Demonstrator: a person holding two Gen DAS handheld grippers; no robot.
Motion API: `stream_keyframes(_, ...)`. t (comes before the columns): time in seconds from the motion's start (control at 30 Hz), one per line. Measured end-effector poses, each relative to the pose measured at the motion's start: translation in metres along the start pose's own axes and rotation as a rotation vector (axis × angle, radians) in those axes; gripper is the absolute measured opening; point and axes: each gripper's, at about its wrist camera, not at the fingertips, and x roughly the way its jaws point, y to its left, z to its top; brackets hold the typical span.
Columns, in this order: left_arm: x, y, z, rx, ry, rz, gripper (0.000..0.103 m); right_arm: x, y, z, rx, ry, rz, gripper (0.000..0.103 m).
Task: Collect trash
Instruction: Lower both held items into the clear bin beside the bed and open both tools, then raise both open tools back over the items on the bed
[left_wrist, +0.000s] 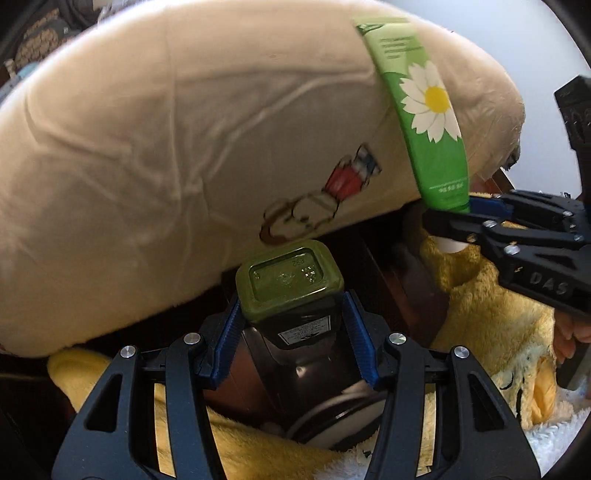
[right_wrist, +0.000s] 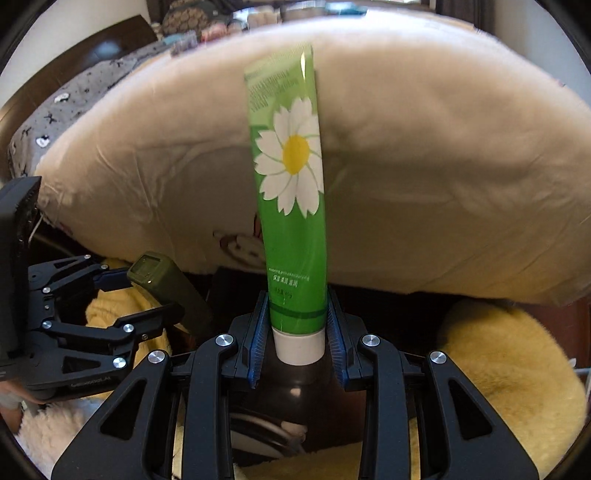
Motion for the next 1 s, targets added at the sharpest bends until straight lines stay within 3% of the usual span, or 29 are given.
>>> stream_keyframes(0.4,0.018,0.009,-0.007,-0.028,0.08,0.002,0.052,0.025,0.005,0.0,-0.004,0.106,0.033,0.032)
stream_keyframes(0.47,0.018,0.007,-0.007,-0.023,0.081,0.006,0.057,0.026,0.004,0.002,0.006,0.107,0.035,0.034)
stream_keyframes(0.57,0.015,0.006,-0.004,-0.019,0.073,0.015,0.061,0.021,0.0,0.004,0.029,0.094,0.027,0.046)
stream_keyframes(1.0,-0.027,0.031,0.019,-0.053,-0.033,0.088,0.073,-0.019,-0.017,0.028,0.072,-0.048,-0.012,0.06)
